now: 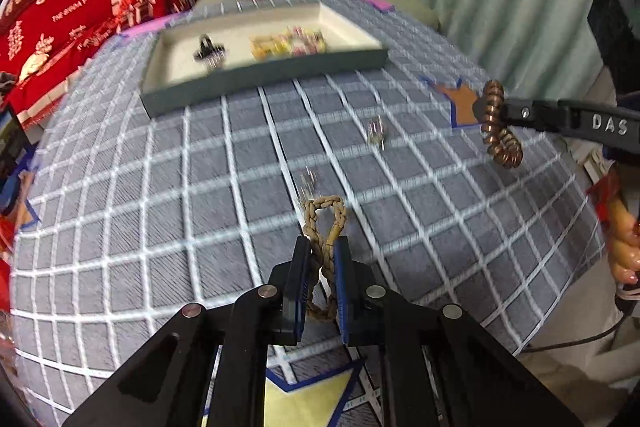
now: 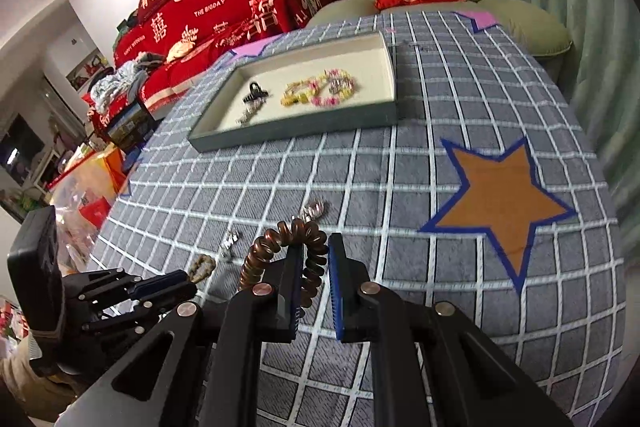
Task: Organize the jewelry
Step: 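Carry the rope bracelet and coil hair tie into the tray with both tools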
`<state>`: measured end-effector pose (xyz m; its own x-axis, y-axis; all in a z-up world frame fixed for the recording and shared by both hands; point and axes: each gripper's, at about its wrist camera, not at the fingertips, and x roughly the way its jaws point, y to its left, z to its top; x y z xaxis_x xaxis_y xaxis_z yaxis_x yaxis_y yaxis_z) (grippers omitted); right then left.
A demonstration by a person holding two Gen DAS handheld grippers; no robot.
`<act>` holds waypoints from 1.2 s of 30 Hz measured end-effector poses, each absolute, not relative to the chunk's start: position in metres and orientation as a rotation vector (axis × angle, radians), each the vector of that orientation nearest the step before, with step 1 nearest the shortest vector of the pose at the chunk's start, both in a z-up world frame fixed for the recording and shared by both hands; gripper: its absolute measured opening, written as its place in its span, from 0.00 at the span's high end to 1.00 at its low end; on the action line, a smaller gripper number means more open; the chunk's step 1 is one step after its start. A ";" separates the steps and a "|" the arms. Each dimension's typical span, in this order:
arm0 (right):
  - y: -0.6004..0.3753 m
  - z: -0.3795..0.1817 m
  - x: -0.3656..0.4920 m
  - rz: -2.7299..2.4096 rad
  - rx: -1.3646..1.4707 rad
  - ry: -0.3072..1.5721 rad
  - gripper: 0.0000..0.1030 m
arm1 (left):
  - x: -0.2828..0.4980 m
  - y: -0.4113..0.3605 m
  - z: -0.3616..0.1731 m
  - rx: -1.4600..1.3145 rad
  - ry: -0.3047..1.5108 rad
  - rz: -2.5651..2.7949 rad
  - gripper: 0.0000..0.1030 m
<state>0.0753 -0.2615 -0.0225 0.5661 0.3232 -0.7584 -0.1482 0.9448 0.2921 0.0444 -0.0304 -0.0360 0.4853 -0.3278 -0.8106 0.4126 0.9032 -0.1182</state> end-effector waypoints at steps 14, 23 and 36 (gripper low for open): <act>-0.261 0.063 0.139 0.321 0.183 0.851 0.87 | 0.111 -0.011 0.062 0.035 0.760 -0.343 0.79; -0.262 0.121 0.201 0.314 0.171 0.808 0.87 | 0.177 -0.004 0.098 0.012 0.677 -0.279 0.79; -0.234 0.058 0.298 0.269 0.130 0.879 0.87 | 0.264 -0.009 0.032 0.017 0.771 -0.186 0.79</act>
<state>0.2984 -0.2336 0.0580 0.6071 0.2853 -0.7416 -0.1790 0.9584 0.2221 0.2637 -0.0093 0.0315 0.7017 -0.1608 -0.6941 0.1731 0.9835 -0.0529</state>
